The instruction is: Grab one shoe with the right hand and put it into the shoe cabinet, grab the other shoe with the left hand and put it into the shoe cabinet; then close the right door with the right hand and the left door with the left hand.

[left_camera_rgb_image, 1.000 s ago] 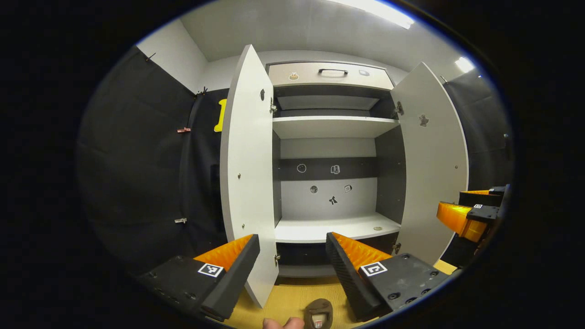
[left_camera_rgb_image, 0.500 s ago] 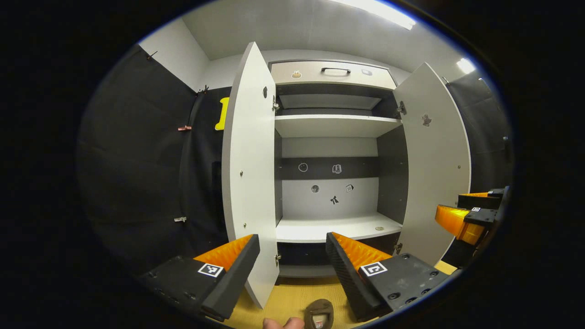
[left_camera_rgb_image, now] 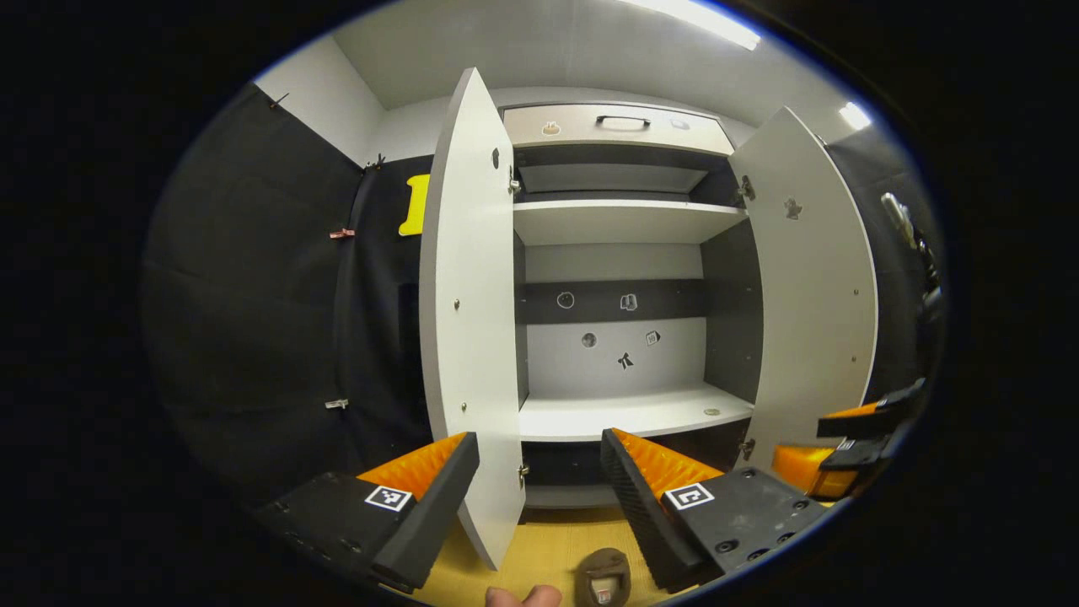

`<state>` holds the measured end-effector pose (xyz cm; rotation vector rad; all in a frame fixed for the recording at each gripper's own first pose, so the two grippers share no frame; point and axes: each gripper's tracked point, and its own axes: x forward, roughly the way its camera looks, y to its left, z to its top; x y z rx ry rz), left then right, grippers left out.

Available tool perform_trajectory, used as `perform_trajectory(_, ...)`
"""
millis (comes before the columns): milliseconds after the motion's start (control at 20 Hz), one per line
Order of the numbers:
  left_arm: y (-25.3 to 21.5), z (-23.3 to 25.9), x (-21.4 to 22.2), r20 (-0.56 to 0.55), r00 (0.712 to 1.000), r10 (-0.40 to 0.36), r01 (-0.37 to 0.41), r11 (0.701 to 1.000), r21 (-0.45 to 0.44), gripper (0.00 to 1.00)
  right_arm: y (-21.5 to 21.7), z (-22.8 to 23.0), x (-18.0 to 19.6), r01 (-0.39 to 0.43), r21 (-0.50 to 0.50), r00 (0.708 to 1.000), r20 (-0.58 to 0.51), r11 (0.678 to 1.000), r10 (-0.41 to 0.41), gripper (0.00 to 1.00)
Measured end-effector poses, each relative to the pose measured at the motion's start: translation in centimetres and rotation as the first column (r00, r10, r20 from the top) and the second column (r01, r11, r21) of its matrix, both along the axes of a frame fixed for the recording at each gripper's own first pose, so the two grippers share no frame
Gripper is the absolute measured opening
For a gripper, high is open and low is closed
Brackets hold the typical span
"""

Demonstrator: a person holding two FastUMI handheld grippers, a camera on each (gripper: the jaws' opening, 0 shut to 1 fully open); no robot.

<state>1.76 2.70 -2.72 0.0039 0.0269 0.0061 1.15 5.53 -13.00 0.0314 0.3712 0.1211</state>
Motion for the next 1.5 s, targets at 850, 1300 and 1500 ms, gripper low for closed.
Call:
perform_trajectory(850, 0.9, -4.3, 0.0, -0.067, 0.998, -0.011, 0.011, 1.000, 0.003, 0.93, 2.5, -27.6, -3.7, 0.016, 0.055, 0.848, -0.530, 0.998, 0.016, 0.99)
perform_trajectory(1300, 1.5, -6.8, -0.8, -0.115, 0.993, -0.003, 0.004, 1.000, 0.011, 0.93, 2.6, -35.4, 1.1, 0.082, 0.015, 0.865, -0.497, 0.997, -0.063, 0.88)
perform_trajectory(1500, 1.8, -7.5, -1.1, -0.129, 0.992, 0.004, 0.002, 0.999, 0.041, 0.93, 1.8, -36.4, 3.6, 0.139, 0.003, 0.883, -0.453, 0.990, -0.123, 0.57)
